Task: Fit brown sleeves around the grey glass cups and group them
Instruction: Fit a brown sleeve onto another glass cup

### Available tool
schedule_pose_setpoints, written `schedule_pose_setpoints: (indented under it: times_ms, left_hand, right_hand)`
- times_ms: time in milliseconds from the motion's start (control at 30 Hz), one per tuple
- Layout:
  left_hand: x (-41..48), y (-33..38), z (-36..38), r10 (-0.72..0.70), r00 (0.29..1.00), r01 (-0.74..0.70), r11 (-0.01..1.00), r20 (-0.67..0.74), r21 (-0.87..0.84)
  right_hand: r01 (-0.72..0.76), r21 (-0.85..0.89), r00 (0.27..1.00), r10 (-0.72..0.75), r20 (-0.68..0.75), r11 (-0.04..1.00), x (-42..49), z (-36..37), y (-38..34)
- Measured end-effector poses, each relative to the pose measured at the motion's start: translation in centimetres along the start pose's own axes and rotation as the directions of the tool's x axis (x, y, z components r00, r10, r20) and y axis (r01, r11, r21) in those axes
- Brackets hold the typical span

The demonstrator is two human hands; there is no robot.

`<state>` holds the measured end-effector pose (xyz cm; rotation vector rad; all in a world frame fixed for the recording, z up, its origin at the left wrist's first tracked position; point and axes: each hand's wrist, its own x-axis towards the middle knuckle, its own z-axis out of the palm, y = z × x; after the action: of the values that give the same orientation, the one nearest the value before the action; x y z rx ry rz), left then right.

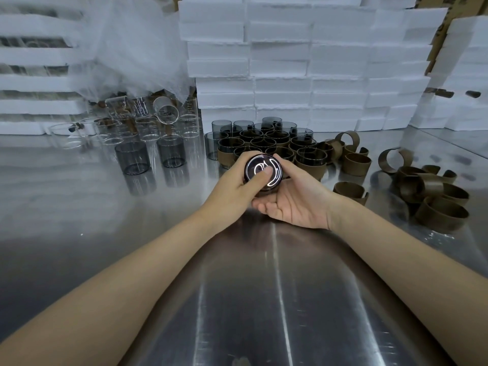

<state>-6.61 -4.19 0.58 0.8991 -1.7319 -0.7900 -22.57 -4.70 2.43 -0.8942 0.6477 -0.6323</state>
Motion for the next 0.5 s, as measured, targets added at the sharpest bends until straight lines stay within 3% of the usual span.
schedule_pose_setpoints:
  times_ms: [167, 300, 400, 500]
  left_hand:
    - [0.1, 0.5, -0.3, -0.019, 0.994, 0.021, 1.0, -0.109, 0.011]
    - [0.1, 0.6, -0.7, -0.047, 0.985, 0.058, 0.996, -0.166, 0.065]
    - [-0.1, 1.0, -0.8, 0.236, 0.964, -0.186, 0.926, -0.12, 0.329]
    - [-0.3, 1.4, -0.3, 0.422, 0.887, -0.447, 0.68, 0.188, 0.582]
  right_hand:
    - [0.028, -0.085, 1.0, -0.027, 0.01, 0.996, 0.0, 0.2, 0.2]
    - [0.147, -0.196, 0.987, -0.156, -0.03, 0.969, 0.2, 0.6, 0.9]
    - [0.258, -0.282, 0.937, -0.31, -0.159, 0.924, 0.5, 0.4, 1.0]
    - [0.335, -0.398, 0.868, -0.444, -0.222, 0.854, 0.6, 0.0, 0.9]
